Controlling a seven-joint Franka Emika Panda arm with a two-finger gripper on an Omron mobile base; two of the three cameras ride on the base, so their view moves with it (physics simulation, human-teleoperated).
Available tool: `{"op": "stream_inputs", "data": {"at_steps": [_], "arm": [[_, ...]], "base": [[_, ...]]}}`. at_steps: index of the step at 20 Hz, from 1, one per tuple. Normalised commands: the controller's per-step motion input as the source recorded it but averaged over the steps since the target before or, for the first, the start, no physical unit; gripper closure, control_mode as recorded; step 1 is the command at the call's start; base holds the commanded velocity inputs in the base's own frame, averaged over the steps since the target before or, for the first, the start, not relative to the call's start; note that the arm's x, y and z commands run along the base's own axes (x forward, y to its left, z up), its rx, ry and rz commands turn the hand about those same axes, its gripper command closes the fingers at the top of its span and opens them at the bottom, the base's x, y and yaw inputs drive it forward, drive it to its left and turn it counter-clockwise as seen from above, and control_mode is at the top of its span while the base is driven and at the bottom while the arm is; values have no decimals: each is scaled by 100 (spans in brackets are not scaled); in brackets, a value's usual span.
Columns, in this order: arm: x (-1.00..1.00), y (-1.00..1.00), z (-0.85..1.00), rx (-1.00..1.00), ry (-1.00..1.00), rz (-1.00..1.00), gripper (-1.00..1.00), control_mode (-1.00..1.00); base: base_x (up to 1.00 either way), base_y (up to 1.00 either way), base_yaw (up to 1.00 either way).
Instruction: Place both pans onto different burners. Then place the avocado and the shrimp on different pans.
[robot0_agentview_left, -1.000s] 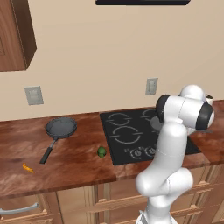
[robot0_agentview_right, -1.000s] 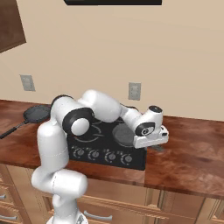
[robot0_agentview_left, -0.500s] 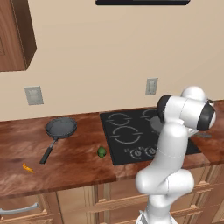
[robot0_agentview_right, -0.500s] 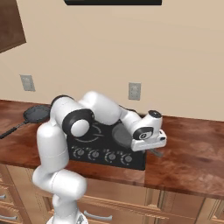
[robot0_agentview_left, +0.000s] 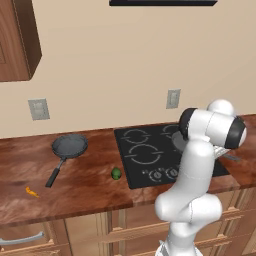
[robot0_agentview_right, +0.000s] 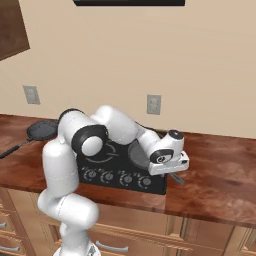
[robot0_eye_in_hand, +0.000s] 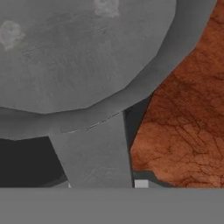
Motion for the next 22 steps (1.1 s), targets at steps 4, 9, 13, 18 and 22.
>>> {"op": "stream_inputs", "data": {"at_steps": [4, 9, 13, 18, 22], "arm": [[0, 16, -36, 0, 0, 0, -100, -100], [-11, 15, 11, 0, -3, 9, -100, -100], [-17, 29, 47, 0, -10, 9, -100, -100], [-15, 30, 52, -2, -9, 10, -100, -100], [-3, 36, 46, 0, -4, 7, -100, -100]], "base": [[0, 0, 0], [0, 0, 0], [0, 0, 0], [0, 0, 0], [0, 0, 0]]}}
